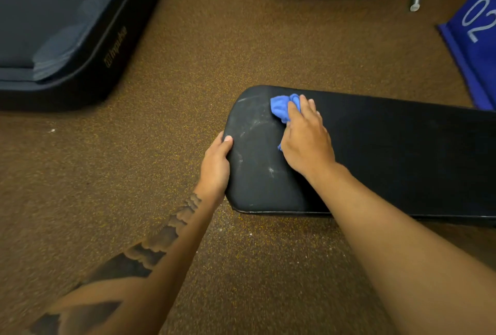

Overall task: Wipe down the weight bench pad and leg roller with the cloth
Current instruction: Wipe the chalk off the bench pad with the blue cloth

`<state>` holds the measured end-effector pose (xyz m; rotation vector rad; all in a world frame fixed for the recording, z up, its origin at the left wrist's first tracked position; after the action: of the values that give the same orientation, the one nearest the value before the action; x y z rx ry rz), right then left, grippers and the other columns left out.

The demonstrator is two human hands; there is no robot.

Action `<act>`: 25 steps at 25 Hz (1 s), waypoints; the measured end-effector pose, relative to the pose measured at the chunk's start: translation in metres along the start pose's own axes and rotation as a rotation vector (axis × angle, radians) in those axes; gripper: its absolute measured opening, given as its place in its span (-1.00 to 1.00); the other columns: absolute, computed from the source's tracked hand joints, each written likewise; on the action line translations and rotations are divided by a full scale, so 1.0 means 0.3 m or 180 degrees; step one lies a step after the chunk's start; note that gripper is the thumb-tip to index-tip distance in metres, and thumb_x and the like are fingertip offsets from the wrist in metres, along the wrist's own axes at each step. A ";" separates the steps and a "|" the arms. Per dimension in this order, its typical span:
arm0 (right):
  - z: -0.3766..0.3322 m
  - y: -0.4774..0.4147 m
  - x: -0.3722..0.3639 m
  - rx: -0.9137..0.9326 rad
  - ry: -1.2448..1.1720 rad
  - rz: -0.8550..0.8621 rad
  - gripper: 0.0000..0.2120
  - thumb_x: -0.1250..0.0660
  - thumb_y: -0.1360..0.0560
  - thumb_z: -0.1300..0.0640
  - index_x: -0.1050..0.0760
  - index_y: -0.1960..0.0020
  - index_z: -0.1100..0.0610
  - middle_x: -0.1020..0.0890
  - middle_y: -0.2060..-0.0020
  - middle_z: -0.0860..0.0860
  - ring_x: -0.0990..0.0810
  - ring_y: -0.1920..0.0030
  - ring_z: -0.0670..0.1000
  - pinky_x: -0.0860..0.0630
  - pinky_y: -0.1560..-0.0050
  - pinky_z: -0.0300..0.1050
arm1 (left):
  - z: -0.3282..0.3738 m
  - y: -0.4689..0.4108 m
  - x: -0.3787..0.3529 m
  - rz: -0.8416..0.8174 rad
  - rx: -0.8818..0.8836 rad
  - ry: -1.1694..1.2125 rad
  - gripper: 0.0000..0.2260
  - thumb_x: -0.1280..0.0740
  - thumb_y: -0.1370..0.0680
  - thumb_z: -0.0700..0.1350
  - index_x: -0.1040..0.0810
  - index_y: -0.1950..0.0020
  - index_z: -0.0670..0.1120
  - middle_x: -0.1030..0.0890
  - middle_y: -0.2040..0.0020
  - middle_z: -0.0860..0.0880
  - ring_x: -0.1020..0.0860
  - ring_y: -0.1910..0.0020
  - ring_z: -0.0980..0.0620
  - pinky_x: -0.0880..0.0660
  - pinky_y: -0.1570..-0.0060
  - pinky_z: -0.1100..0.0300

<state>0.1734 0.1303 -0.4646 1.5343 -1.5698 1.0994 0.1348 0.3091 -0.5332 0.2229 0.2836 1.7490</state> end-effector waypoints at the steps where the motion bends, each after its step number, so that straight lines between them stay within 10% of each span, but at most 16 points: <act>1: -0.003 -0.008 -0.002 -0.0001 0.0024 0.0003 -0.56 -0.09 -0.54 0.28 -0.23 -0.42 0.18 -0.13 -0.49 0.14 -0.04 -0.49 0.17 -0.17 -0.42 0.12 | -0.001 0.000 -0.001 -0.0046 0.0020 0.0072 -0.66 -0.20 -0.54 0.06 -0.58 -0.24 0.00 -0.65 -0.19 -0.05 -0.57 -0.24 -0.10 -0.43 -0.32 -0.14; 5: -0.053 0.035 -0.008 0.0157 -0.0084 -0.0054 -0.53 -0.09 -0.54 0.29 -0.20 -0.44 0.17 -0.09 -0.51 0.12 -0.01 -0.50 0.14 -0.11 -0.43 0.08 | 0.014 0.003 -0.015 -0.0147 -0.0049 0.0114 -0.67 -0.20 -0.54 0.06 -0.59 -0.21 -0.01 -0.64 -0.20 -0.08 -0.56 -0.26 -0.11 -0.42 -0.33 -0.10; 9: -0.168 0.287 -0.033 0.0791 -0.0140 -0.0259 -0.40 -0.26 -0.38 0.36 -0.25 -0.41 0.28 -0.20 -0.47 0.22 -0.14 -0.47 0.23 -0.15 -0.45 0.13 | 0.027 0.009 -0.010 0.0039 -0.0052 0.0135 -0.80 -0.16 -0.66 -0.12 -0.56 -0.07 0.09 -0.63 -0.06 0.12 -0.59 -0.01 0.33 -0.44 -0.13 0.27; 13: -0.112 0.354 -0.009 0.0741 0.0074 -0.0359 -0.28 -0.44 -0.27 0.34 -0.29 -0.39 0.32 -0.26 -0.43 0.27 -0.22 -0.43 0.28 -0.18 -0.40 0.13 | 0.009 -0.004 -0.003 0.0021 0.0010 0.0067 -0.80 -0.18 -0.64 -0.05 -0.61 -0.09 0.06 -0.66 -0.10 0.08 -0.59 -0.13 0.08 -0.42 -0.32 0.00; 20: -0.105 0.004 -0.015 -0.0094 -0.0003 -0.0200 -0.27 -0.43 -0.40 0.22 -0.14 -0.46 0.26 -0.12 -0.48 0.20 -0.08 -0.47 0.21 -0.19 -0.41 0.11 | 0.014 0.000 -0.003 0.0046 -0.0080 0.0128 -0.72 -0.19 -0.64 -0.06 -0.54 -0.30 -0.05 -0.61 -0.22 0.02 -0.56 -0.18 0.10 -0.42 -0.30 0.10; 25: -0.156 0.155 -0.027 0.0360 -0.0100 -0.0384 -0.30 -0.30 -0.48 0.20 -0.02 -0.50 0.21 0.08 -0.52 0.16 0.15 -0.51 0.15 0.07 -0.49 0.04 | 0.038 0.011 -0.010 -0.0036 -0.0107 -0.0055 -0.51 -0.18 -0.55 0.06 -0.47 -0.41 -0.14 -0.55 -0.34 -0.04 -0.52 -0.29 0.10 -0.38 -0.36 0.10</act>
<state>0.1236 0.1737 -0.4576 1.7053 -1.4364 1.1173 0.1357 0.3065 -0.5213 0.2117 0.2423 1.7385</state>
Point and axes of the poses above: each hand's wrist, its own y-axis away from the middle knuckle, its own x-axis out of the back of the hand, z = x × y, the point moved 6 cm from there along -y, towards the middle knuckle
